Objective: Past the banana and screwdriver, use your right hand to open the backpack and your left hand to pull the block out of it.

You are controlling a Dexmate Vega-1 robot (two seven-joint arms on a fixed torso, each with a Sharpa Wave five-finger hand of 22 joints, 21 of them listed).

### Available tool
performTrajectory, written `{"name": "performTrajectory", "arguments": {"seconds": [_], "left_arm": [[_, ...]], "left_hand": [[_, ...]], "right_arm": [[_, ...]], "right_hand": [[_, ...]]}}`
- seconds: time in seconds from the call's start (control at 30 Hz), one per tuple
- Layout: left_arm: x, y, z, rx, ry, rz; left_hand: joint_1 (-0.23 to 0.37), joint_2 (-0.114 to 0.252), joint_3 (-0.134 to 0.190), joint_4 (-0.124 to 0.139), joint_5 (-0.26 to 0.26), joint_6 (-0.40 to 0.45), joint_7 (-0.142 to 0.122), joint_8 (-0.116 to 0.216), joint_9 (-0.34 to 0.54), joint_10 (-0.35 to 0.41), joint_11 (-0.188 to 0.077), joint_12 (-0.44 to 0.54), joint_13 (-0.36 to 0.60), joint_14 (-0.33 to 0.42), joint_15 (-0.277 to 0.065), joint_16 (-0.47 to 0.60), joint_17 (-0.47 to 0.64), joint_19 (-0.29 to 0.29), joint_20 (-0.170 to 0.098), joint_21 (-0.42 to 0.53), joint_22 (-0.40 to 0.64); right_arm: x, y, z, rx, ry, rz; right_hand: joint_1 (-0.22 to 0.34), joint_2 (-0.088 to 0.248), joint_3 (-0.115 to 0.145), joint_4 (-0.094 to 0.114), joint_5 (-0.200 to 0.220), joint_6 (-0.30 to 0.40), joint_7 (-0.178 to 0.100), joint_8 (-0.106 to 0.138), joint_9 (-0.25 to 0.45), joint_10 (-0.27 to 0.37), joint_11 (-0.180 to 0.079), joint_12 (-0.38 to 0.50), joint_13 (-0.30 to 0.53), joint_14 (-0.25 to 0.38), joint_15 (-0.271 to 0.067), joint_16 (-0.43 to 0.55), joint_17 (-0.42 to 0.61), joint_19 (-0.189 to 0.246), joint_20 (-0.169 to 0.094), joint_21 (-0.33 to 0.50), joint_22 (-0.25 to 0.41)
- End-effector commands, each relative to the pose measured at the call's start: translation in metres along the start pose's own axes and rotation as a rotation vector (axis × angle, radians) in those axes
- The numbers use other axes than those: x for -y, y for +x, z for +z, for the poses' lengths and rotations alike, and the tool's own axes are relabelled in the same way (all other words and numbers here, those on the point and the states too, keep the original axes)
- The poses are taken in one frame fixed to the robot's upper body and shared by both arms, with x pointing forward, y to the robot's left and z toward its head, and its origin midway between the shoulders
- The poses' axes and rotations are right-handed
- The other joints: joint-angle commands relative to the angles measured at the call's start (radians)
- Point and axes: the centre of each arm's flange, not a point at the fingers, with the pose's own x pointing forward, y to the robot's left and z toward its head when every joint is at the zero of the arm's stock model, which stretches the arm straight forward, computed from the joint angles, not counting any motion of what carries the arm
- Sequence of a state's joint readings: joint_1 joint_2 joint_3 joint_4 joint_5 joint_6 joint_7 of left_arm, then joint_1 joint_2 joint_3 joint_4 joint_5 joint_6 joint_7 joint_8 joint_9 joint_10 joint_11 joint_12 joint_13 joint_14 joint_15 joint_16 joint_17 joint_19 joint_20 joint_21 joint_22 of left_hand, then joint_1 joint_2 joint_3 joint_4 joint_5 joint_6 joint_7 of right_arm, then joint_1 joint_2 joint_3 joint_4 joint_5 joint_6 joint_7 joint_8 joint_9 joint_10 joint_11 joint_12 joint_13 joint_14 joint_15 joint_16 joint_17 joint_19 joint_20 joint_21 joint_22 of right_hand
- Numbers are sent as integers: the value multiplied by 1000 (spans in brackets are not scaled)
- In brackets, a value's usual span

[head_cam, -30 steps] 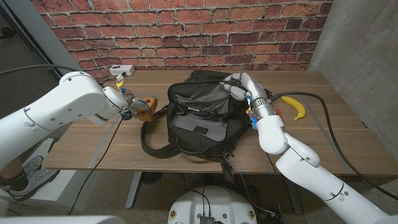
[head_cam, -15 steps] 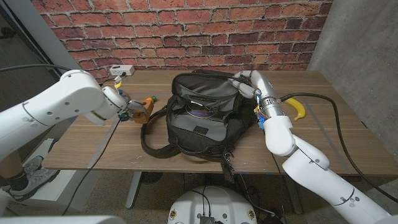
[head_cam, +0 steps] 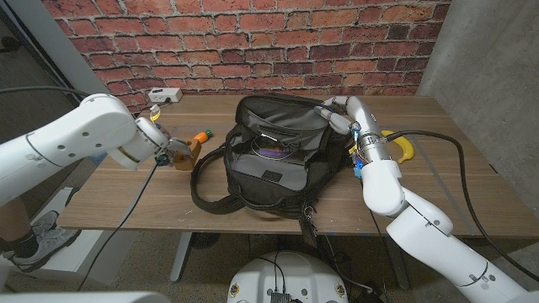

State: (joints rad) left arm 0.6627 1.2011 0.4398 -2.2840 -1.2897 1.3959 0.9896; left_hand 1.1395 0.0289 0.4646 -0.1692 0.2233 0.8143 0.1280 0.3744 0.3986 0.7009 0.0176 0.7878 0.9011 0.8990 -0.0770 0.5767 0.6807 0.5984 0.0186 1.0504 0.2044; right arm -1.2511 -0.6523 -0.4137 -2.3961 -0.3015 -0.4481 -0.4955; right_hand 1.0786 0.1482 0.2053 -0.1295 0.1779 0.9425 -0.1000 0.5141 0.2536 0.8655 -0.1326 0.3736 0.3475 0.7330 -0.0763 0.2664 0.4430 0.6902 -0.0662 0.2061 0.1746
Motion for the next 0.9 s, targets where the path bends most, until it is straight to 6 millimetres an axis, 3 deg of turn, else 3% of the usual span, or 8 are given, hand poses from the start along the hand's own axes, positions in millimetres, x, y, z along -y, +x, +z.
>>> {"name": "performTrajectory", "arguments": {"seconds": [0.03, 0.23, 0.57, 0.9], "left_arm": [[4, 11, -16, -46, 3, 0], [3, 15, -17, -55, 2, 4], [-2, 19, -16, -56, 17, 3], [-3, 23, -21, -65, 24, -8]], "left_hand": [[64, 71, 8, 6, 5, 18, 5, 22, 185, 47, -49, -5, 0, 14, -25, -4, 4, -13, -2, 5, 1], [65, 72, 6, 6, 5, 18, 2, 23, 184, 45, -51, -8, -1, 14, -25, -6, 4, -16, -2, 10, -1], [67, 74, 3, 6, 5, 20, 2, 26, 186, 45, -53, -9, 4, 15, -26, -10, 4, -18, -1, 17, -4], [68, 74, 1, 5, 5, 18, 2, 27, 185, 45, -51, -12, 3, 14, -26, -12, 6, -21, 0, 23, -6]], "right_arm": [[-5, -18, -4, -45, 48, -26], [-8, -28, -7, -70, 81, -15], [-6, -38, -9, -104, 142, 64], [-5, -42, -10, -128, 198, 153]], "right_hand": [[6, 11, 3, -1, 3, -2, -4, 5, 1, -3, 2, -2, 3, -2, -148, -1, 4, -6, -78, 3, 3], [-3, 10, 1, 3, 1, -18, -5, 0, 2, -15, 10, -8, 2, -14, -142, -9, 2, -13, -72, 1, 3], [-54, -9, -24, 17, -2, -108, 22, -46, -3, -87, 35, -36, 6, -80, -127, -30, 9, -42, -39, -8, 3], [-71, -30, -36, 6, 0, -187, 41, -90, -10, -152, 71, -62, 6, -145, -88, -52, 9, -76, -12, -14, 2]]}}
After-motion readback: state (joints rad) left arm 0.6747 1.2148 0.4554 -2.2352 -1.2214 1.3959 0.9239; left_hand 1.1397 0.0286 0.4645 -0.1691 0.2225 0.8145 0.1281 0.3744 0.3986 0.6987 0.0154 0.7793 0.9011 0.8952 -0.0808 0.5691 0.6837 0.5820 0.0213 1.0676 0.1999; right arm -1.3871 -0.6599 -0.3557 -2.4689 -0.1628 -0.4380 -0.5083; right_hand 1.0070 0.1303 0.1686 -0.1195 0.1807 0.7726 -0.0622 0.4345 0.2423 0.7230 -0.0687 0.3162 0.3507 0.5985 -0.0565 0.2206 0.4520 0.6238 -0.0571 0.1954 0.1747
